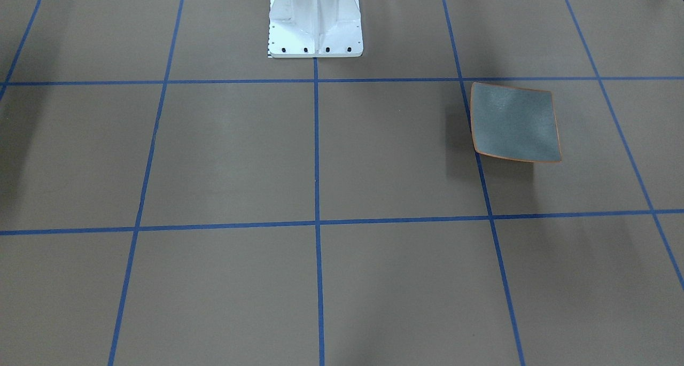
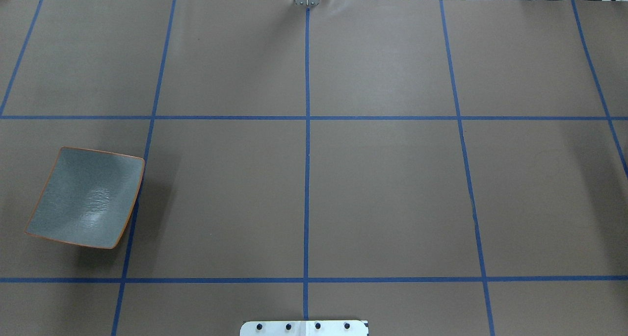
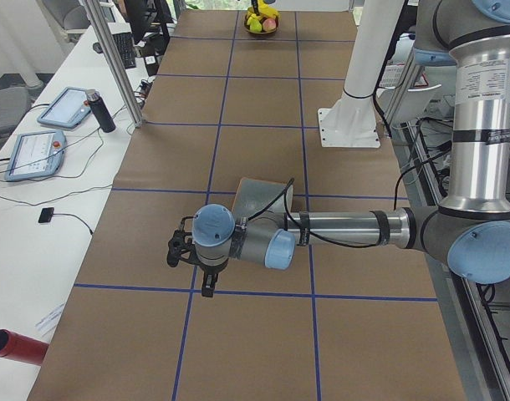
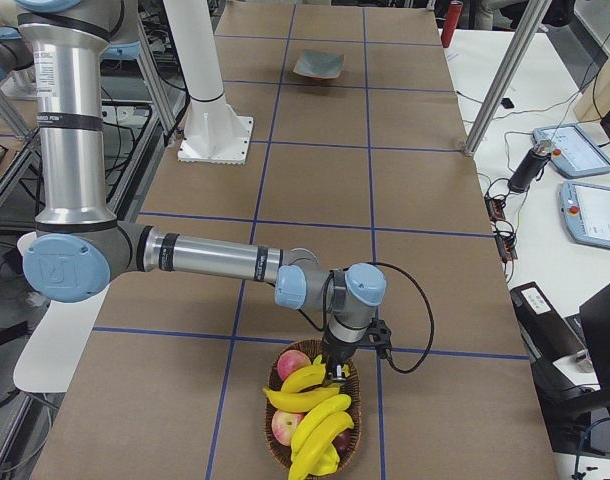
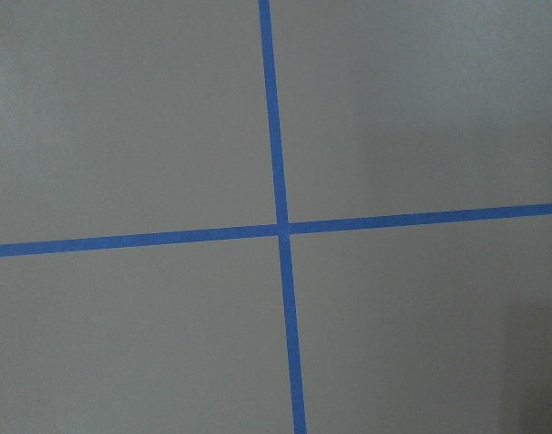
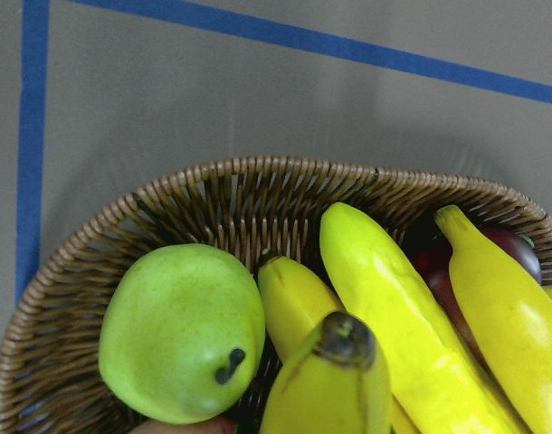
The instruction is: Transfer all bananas from basket to plate
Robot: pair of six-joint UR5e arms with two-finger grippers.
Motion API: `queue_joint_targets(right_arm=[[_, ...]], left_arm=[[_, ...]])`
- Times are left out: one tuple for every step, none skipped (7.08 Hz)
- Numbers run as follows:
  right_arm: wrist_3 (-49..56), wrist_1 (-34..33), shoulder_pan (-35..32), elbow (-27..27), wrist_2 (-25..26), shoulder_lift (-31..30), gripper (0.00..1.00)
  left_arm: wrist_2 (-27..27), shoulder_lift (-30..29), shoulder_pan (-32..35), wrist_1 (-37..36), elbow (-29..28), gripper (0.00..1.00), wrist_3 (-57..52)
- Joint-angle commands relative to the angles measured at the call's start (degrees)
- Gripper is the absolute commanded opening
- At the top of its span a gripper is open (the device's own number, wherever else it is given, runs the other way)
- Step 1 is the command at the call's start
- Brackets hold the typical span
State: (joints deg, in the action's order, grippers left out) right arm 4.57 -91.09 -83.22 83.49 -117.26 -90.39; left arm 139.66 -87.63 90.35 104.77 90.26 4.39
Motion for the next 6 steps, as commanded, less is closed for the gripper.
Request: queue_joint_targets(right_arm=[[0.0, -3.5, -1.0, 2.9, -0.3, 0.0, 0.00], [0.0, -7.4, -1.0, 5.8, -0.3, 0.0, 0.00], [0.0, -9.9, -1.0, 7.5, -0.2, 0.0, 0.00], [0.0, -10.1, -1.0, 7.9, 0.0, 0.0, 0.00], [0.0, -10.2, -1.0, 7.9, 0.3, 0.0, 0.00], [0.0, -10.1, -1.0, 7.9, 0.4, 0.0, 0.00]], left_arm=[[0.0, 0.0, 0.0, 0.0, 0.0, 1.00, 0.0], [0.0, 0.0, 0.0, 0.0, 0.0, 1.00, 0.0], [0.0, 0.0, 0.0, 0.0, -0.1, 1.00, 0.0], [0.0, 0.0, 0.0, 0.0, -0.2, 1.00, 0.0], [0.0, 0.0, 0.0, 0.0, -0.2, 1.00, 0.0], [0.0, 0.0, 0.0, 0.0, -0.2, 1.00, 0.0]])
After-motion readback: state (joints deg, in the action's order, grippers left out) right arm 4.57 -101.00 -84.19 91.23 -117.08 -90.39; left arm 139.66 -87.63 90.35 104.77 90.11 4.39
